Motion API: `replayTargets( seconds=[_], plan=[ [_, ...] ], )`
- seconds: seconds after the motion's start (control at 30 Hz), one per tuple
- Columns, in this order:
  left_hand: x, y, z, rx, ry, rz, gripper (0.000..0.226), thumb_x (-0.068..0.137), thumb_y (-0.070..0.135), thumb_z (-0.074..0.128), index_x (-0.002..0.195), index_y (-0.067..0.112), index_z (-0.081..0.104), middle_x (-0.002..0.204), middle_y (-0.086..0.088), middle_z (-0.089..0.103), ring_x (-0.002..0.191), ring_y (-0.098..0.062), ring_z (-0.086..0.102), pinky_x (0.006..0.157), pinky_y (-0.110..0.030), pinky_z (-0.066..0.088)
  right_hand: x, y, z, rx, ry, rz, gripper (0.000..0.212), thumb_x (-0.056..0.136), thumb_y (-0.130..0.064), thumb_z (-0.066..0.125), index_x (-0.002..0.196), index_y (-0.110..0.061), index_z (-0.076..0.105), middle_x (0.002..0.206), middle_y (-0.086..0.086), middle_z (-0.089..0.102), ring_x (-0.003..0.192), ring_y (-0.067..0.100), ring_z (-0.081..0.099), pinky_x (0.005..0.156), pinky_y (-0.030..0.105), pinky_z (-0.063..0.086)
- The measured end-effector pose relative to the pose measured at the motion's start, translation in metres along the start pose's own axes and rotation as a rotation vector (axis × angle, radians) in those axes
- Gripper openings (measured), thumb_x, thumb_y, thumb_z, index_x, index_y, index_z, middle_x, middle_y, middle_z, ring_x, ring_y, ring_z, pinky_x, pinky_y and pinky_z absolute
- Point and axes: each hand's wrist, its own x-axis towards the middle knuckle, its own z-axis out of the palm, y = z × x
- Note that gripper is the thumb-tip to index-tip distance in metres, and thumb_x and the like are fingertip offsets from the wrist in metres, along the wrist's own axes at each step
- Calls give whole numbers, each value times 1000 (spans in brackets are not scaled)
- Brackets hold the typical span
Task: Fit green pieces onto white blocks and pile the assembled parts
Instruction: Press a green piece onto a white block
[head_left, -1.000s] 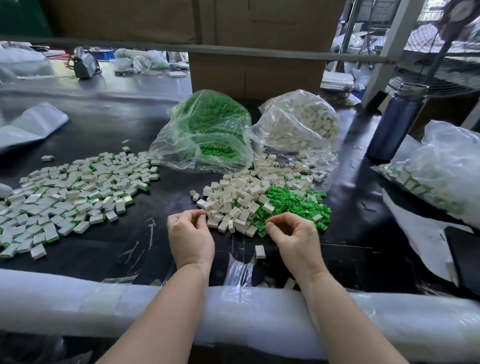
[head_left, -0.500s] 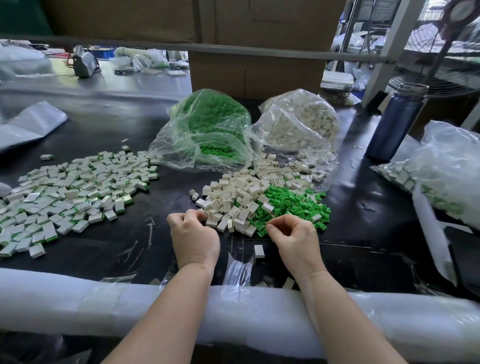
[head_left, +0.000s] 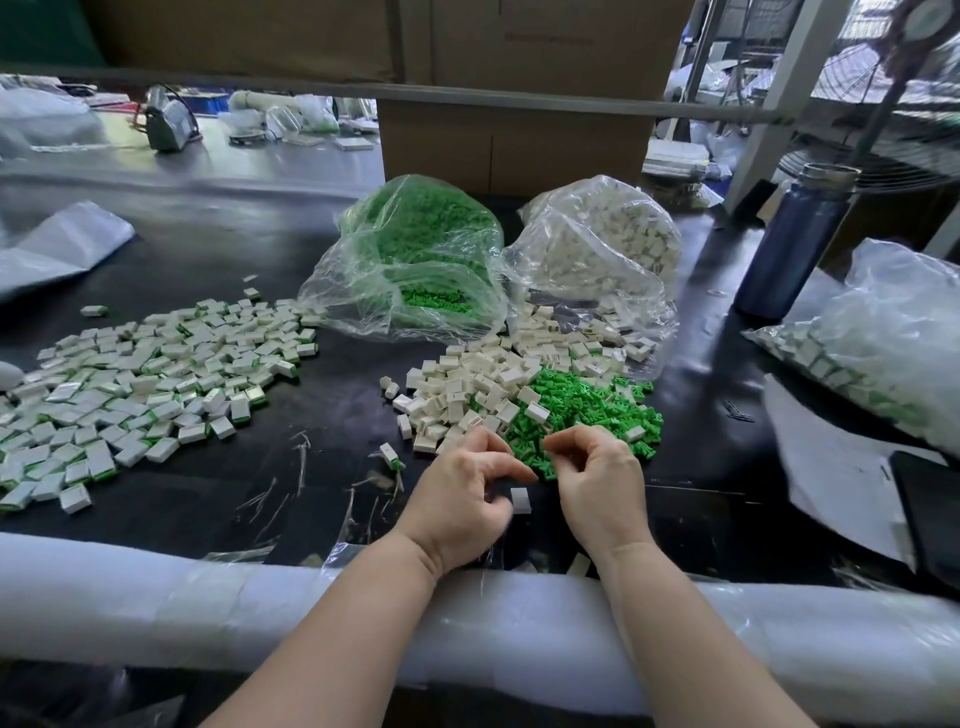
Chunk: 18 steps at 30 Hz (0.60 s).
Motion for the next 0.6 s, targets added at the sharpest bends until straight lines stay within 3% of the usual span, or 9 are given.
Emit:
replayTargets(
  seconds=[0.13, 0.2, 0.33, 0.47, 0.6],
  plan=[
    [1, -3, 4, 66, -122, 43, 26, 80, 4, 60, 99, 16, 73, 101, 5, 53, 100, -9, 48, 92, -11, 34, 0, -1, 1, -118, -64, 4, 9, 82, -15, 66, 89, -17, 71, 91, -7, 55, 93, 17, 56, 79, 24, 40],
    [1, -6, 4, 51, -103, 18, 20, 81, 10, 65, 99, 15, 72, 100, 5, 53, 97, -9, 49, 89, -12, 36, 0, -1, 1, -173, -87, 0, 11, 81, -19, 68, 92, -18, 71, 92, -9, 51, 96, 17, 55, 80, 24, 38],
    [4, -10, 5, -15, -14, -47, 15, 81, 16, 69, 96, 15, 69, 90, 10, 54, 83, -3, 50, 77, 1, 33, 0, -1, 3, -207, -84, -11, 13, 85, -20, 66, 96, -15, 71, 94, -7, 51, 97, 16, 54, 77, 18, 32],
    [3, -11, 4, -219, 44, -137, 16, 81, 14, 70, 86, 27, 63, 85, 10, 62, 81, -5, 58, 78, -6, 43, 1, -1, 2, -103, -13, -49, 8, 87, -13, 63, 91, -11, 70, 89, -4, 56, 90, 17, 54, 71, 15, 31],
    [3, -9, 2, -325, 35, -182, 19, 82, 11, 68, 87, 29, 62, 84, 7, 65, 81, -7, 62, 79, -10, 47, -3, -5, -1, 141, -54, -95, 15, 88, -4, 60, 98, -12, 69, 94, -3, 65, 88, 7, 58, 77, 3, 38]
  ],
)
